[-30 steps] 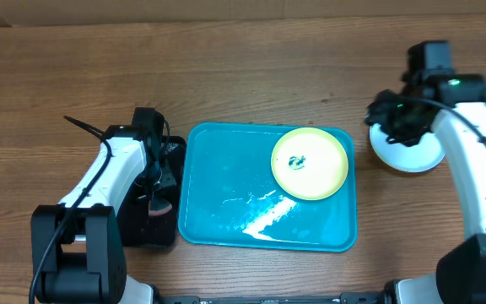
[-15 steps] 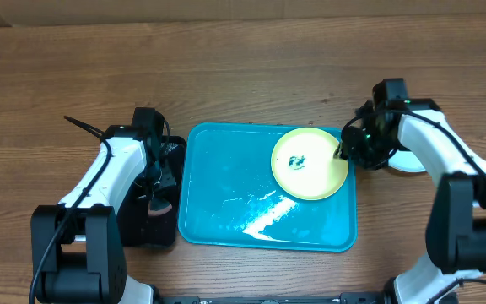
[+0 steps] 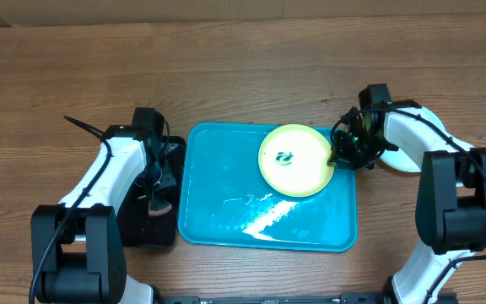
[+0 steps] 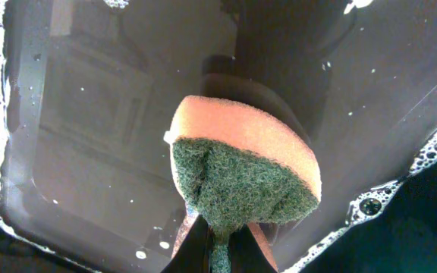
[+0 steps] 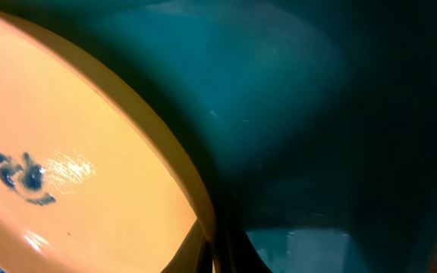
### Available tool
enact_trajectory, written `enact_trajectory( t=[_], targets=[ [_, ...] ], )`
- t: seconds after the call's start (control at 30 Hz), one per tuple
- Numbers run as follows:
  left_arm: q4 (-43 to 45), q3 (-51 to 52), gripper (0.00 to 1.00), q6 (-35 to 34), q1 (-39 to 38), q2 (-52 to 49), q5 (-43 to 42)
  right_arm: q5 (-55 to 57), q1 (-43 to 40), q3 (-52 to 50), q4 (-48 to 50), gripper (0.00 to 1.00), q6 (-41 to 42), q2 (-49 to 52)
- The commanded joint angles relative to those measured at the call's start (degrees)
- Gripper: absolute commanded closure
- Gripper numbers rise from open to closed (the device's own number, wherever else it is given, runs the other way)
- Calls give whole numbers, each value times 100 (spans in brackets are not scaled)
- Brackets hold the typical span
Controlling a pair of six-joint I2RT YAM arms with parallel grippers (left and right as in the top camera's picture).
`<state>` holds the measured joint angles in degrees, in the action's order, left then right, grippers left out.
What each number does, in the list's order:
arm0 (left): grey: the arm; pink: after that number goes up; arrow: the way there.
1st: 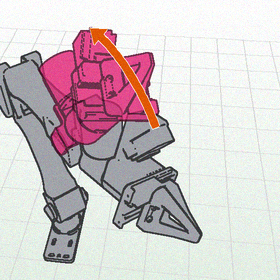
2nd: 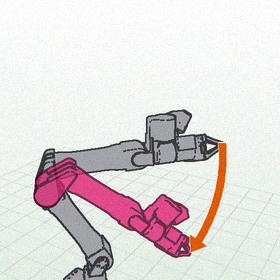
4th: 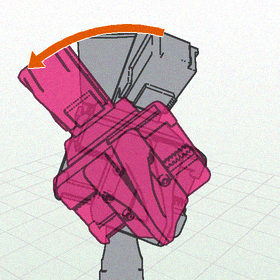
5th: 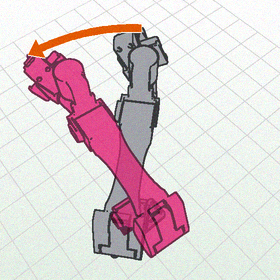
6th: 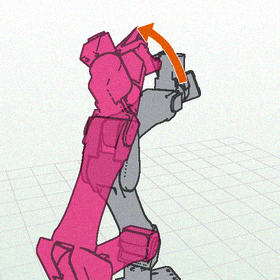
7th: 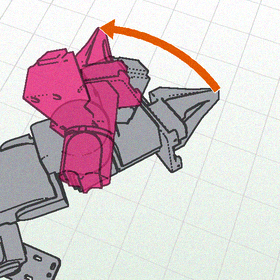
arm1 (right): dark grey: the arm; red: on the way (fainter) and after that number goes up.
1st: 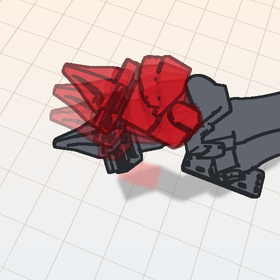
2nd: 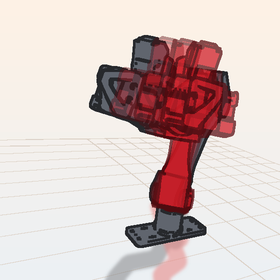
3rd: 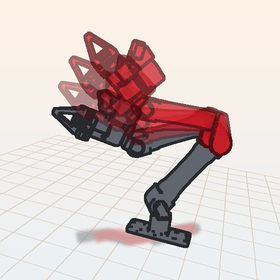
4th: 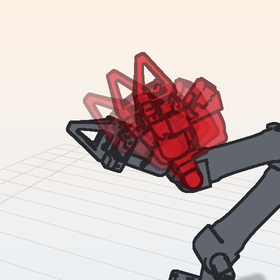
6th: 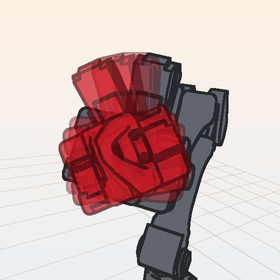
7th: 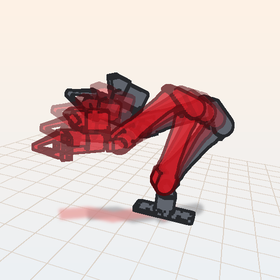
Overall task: Clean dirty plates on tray and stack at the side
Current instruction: 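Move the right gripper to the yellow plate and drag it to tray center, then lift the sponge from the black tray onto the yellow plate, left gripper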
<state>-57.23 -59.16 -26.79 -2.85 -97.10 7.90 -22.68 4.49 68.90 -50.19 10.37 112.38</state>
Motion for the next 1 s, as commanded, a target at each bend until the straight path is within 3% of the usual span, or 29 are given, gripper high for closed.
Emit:
enact_trajectory(
  t=[0.0, 0.3, 0.73, 0.97],
  targets=[
    [-20, 17, 96, 127, 26, -26, -50, 195, 199, -61, 133, 96, 188, 378],
    [-70, 70, 96, 227, 26, -26, -15, 151, 431, -59, 118, 96, 184, 365],
    [1606, 1058, 96, 402, 33, -28, -2, 155, 442, -59, -24, 96, 162, 365],
    [1526, 916, 96, 501, 31, -26, 55, 155, 439, -59, -111, 96, 162, 365]
  ],
)
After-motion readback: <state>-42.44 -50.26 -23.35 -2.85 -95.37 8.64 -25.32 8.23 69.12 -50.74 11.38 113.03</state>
